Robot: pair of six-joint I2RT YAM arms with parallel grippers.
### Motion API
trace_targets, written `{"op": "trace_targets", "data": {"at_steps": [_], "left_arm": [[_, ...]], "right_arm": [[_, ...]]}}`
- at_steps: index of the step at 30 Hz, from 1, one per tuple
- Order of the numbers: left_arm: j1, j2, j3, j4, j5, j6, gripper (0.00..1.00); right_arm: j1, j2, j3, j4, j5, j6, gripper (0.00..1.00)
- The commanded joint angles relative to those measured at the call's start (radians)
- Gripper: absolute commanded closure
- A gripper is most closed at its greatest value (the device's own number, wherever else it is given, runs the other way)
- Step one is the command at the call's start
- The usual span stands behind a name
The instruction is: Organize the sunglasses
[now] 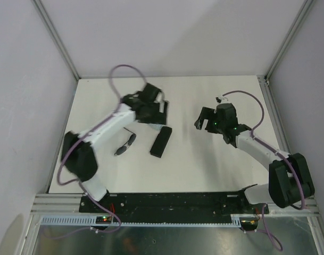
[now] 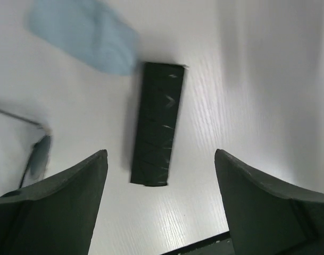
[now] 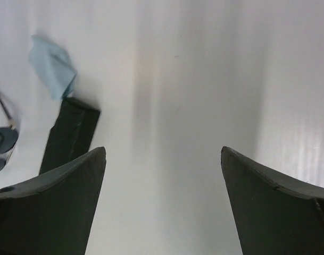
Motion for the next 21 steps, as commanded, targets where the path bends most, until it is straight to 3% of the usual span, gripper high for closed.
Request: {"op": "trace_targets", "data": {"at_steps": [1,4,7,9,17,21], "left_arm": [[0.22,-0.308,-0.283,0.342,0.247,-0.06,0.13],[0.346,-0.444,-0.424,0.407,0.316,-0.069,0.12],[0.476,-0.527,-0.504,0.427,0.363,-0.082,0.11],[0.546,-0.584,-0.554,0.438,0.389,-0.097,0.11],[0.721,-0.788,-0.677,0.457,0.469,-0.119,0.08],[0.788,-0.839,-0.727,0.459,0.502,-0.141,0.08]], "right_arm": [[0.179,-0.079,-0.002,-0.032,0.203,0.088,0.06],[0.384,-0.046,0.062,-0.116,0.439,0.188,0.01],[0.551,0.086,0.218,-0.28,0.687,0.296,0.01],[0.634,0.192,0.339,-0.377,0.774,0.346,0.01],[0.748,0.52,0.707,-0.524,0.839,0.424,0.01],[0.761,0.698,0.934,-0.727,0.89,0.481,0.01]]}}
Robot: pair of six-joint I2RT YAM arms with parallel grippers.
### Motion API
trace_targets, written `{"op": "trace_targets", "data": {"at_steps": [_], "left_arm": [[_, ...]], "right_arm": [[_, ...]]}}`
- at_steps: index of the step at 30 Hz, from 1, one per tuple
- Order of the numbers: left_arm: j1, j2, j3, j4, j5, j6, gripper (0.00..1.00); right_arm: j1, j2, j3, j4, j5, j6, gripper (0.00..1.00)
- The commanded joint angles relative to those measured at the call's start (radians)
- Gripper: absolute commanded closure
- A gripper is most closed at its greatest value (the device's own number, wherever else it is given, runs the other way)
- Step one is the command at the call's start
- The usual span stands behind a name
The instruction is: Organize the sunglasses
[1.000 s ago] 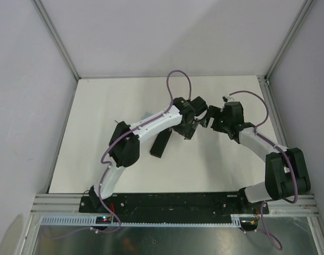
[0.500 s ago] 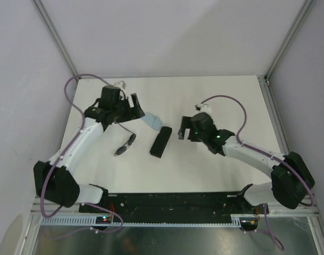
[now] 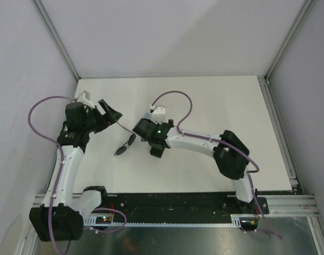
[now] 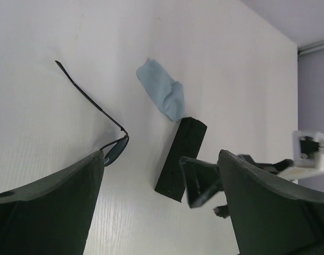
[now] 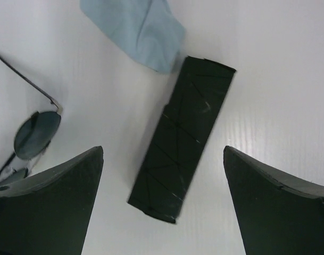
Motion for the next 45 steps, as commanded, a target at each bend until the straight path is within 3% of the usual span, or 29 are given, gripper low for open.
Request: {"op": "trace_targets", "data": {"at_steps": [1,4,10,16,23,29,34,39,45], "left_arm": [[0.061,-0.06,-0.047,0.043,0.074,-0.027,0.08],[0.072,-0.077,-0.06,0.043,0.081,-0.007,0.08],[0.079,-0.096,-0.062,0.044,0.109,0.008,0.08],[0.078,-0.094,-0.057,0.043,0.132,0.015,0.08],[0.08,-0.082,-0.069,0.044,0.207,0.018,0.08],[0.057,-0.07,-0.11,0.053,0.233,0.011,0.08],[-0.095,-0.022,-0.12,0.074,0.146,-0.015,0.09],[-0.242,0.046,-0.147,0.153,0.083,-0.072,0.1],[-0.273,0.081,-0.185,0.223,0.061,-0.105,0.1]], "right_arm": [[0.01,0.168,0.24,-0.27,0.134,0.121,0.01],[0.008,0.242,0.317,-0.335,0.124,0.144,0.01],[-0.016,0.296,0.302,-0.312,0.046,0.143,0.06],[-0.024,0.266,0.237,-0.277,0.017,0.154,0.23],[-0.04,0.114,0.053,-0.146,-0.045,0.128,0.51],[-0.042,-0.081,-0.149,0.022,-0.058,0.098,0.52],[-0.058,-0.16,-0.217,0.101,-0.115,0.013,0.5],[-0.09,-0.18,-0.284,0.19,-0.22,-0.06,0.43],[-0.132,-0.173,-0.371,0.278,-0.302,-0.107,0.44]]}}
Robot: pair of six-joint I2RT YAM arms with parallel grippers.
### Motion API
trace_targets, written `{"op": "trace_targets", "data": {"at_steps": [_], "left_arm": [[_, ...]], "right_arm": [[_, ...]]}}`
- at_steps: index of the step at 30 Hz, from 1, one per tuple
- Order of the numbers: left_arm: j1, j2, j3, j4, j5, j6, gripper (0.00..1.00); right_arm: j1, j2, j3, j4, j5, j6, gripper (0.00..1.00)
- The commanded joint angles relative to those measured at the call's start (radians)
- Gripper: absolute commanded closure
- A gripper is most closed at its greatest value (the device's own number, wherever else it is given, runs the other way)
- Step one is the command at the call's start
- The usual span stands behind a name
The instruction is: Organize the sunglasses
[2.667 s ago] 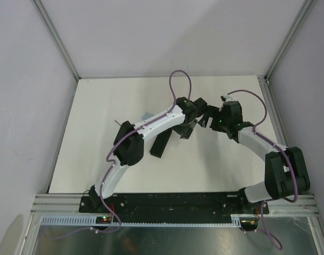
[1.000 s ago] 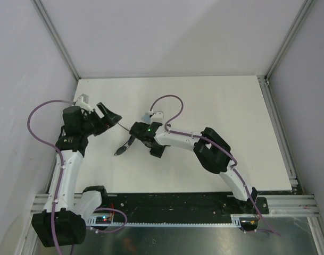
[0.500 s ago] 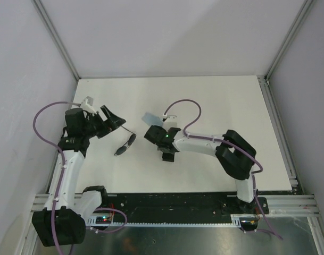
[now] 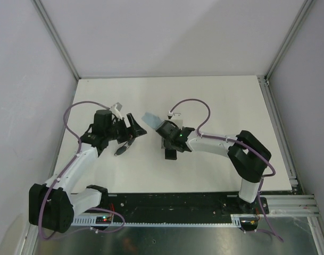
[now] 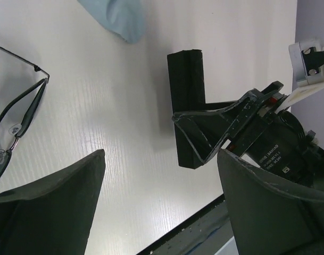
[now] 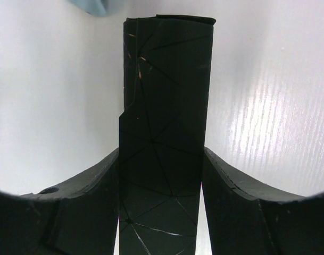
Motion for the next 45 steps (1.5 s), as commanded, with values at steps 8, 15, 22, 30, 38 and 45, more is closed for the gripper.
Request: {"op": "trace_targets", "data": {"at_steps": [8,15,22,30,38,45], "left_arm": [[-0.043,0.036,-0.017,0.106,-0.055,-0.038,0.11],[-0.048,0.034,-0.022,0.11,-0.058,-0.038,0.11],[-0.056,0.04,-0.022,0.112,-0.059,-0.038,0.11],[-0.128,0.101,-0.006,0.137,-0.095,-0.06,0.11],[-0.147,0.168,-0.025,0.19,-0.097,-0.068,0.12],[-0.14,0.15,-0.023,0.197,-0.127,-0.057,0.12]], "right_arm": [[-0.023,-0.035,-0.091,0.124,-0.082,-0.076,0.23],[-0.019,-0.058,-0.102,0.089,-0.043,-0.09,0.44],[-0.006,-0.103,-0.115,0.121,-0.077,-0.101,0.45],[-0.048,-0.197,-0.258,0.336,-0.254,-0.093,0.39],[-0.121,-0.234,-0.344,0.454,-0.364,-0.084,0.18],[-0.025,-0.213,-0.238,0.239,-0.11,-0.177,0.02]]}}
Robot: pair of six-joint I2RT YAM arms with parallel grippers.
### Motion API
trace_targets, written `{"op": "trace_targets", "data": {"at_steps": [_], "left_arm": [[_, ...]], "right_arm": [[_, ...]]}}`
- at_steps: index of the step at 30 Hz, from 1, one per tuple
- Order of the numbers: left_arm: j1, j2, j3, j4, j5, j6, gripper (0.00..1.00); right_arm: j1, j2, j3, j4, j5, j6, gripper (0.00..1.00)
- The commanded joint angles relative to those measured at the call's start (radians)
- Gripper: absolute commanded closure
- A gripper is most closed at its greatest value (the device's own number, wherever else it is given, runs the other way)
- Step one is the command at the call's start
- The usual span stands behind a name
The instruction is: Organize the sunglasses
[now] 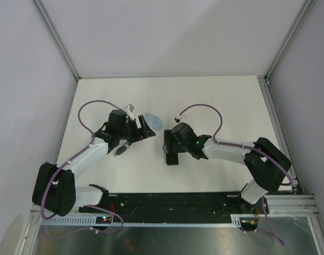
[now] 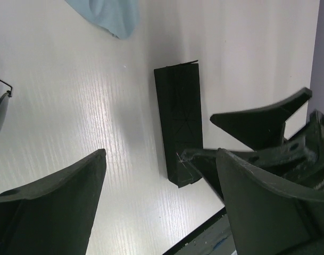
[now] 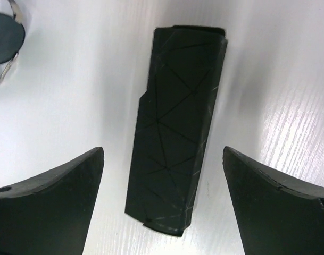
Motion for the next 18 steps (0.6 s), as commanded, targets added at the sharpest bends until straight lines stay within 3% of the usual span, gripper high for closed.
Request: {"op": "trace_targets", "data": {"at_steps": [1,10,18], "left_arm": [[0.008,-0.037,-0.006,0.046,-0.043,-0.006,0.12],[0.157,-0.15,-0.046,0.045,-0.008,-0.009,0.11],[0.172,-0.154,-0.059,0.045,0.014,-0.009,0.12]], "right_arm": [[0.085,0.007,0.117,-0.142,0.184,-0.068,0.02],[0.195,0.159,0.267,-0.319,0.358,-0.077,0.04],[0.224,0.239,0.341,-0.417,0.428,-0.053,0.1]]}}
